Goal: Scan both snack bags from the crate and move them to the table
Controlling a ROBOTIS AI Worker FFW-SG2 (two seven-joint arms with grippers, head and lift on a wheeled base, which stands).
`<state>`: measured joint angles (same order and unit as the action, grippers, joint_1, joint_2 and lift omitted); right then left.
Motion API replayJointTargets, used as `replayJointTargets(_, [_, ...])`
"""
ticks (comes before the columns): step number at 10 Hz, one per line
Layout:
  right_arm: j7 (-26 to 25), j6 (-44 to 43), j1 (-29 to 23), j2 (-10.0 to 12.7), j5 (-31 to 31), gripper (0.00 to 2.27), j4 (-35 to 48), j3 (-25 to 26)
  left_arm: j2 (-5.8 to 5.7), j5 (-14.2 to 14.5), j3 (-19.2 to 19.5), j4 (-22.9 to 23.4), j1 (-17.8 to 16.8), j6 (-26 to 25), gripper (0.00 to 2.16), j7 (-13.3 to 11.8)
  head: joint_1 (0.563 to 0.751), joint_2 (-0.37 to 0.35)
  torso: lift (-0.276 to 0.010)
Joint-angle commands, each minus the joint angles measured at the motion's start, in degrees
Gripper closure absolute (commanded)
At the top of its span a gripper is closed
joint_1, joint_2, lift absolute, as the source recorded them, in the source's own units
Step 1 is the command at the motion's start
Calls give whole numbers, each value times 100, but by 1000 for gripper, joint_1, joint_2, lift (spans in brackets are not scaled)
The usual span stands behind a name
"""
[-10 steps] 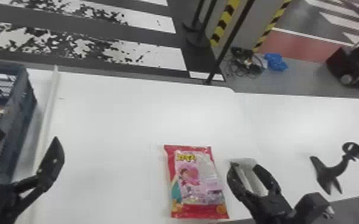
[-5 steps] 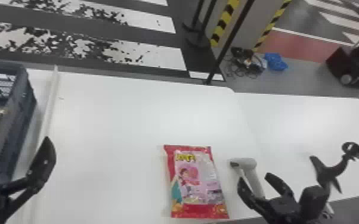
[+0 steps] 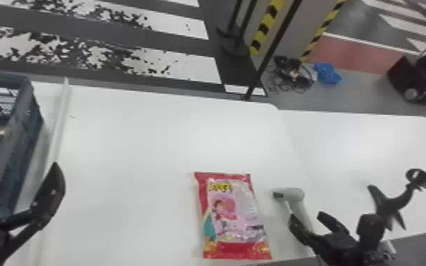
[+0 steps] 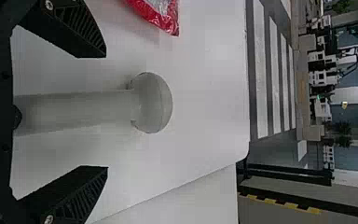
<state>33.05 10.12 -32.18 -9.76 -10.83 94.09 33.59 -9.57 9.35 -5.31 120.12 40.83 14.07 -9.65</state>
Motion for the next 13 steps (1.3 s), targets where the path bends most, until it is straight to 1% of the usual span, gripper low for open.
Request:
replayJointTargets(1, [-1, -32, 89, -87, 28, 124, -215, 16, -1, -21, -40, -6, -41, -173, 76, -11, 695, -350, -87])
replayJointTargets(2, [-1, -32, 142, -149, 72, 232, -365, -10, -1, -30, -101, -23, -102, -313, 76, -28, 695, -350, -87])
replayJointTargets(3, [-1, -32, 256, -237, 125, 431, -549, -72, 7, -74, -128, -15, -102, -349, 76, -28, 695, -350, -87])
replayJointTargets(4, [-1, -14, 344, -342, 222, 1420, -681, -177, 25, -126, -145, -15, -102, -401, 76, -28, 695, -350, -87])
replayJointTargets(5, [8, -67, 379, -342, 336, 2115, -760, -230, 43, -135, -145, -15, -102, -542, 76, -28, 695, -350, -87])
replayJointTargets(6, [61, -278, 344, -334, 292, 2243, -769, -212, 43, -153, -180, -32, -102, -559, 76, -20, 695, -350, -87])
replayJointTargets(8, [-203, -770, 195, -246, 248, 2243, -751, -186, 51, -161, -198, -103, -120, -542, 76, -11, 695, -350, -87])
replayJointTargets(9, [-308, -788, 98, -158, 160, 2240, -628, -133, 51, -161, -180, -111, -120, -542, 76, 7, 695, -350, -87])
replayJointTargets(10, [-326, -717, -166, -26, -174, 2243, -259, 7, 51, -161, -180, -94, -120, -542, 76, 7, 695, -350, -87])
replayJointTargets(11, [-326, -366, -517, 194, -499, 2243, 365, 183, 43, -161, -172, -111, -137, -542, 76, 7, 695, -350, -87])
replayJointTargets(12, [-326, -190, -913, 431, -771, 2243, 1015, 262, 51, -153, -163, -138, -155, -542, 76, 15, 695, -350, -87])
replayJointTargets(13, [-326, -137, -1291, 704, -754, 2243, 1666, 209, 51, -135, -180, -190, -199, -542, 76, 15, 695, -350, -87])
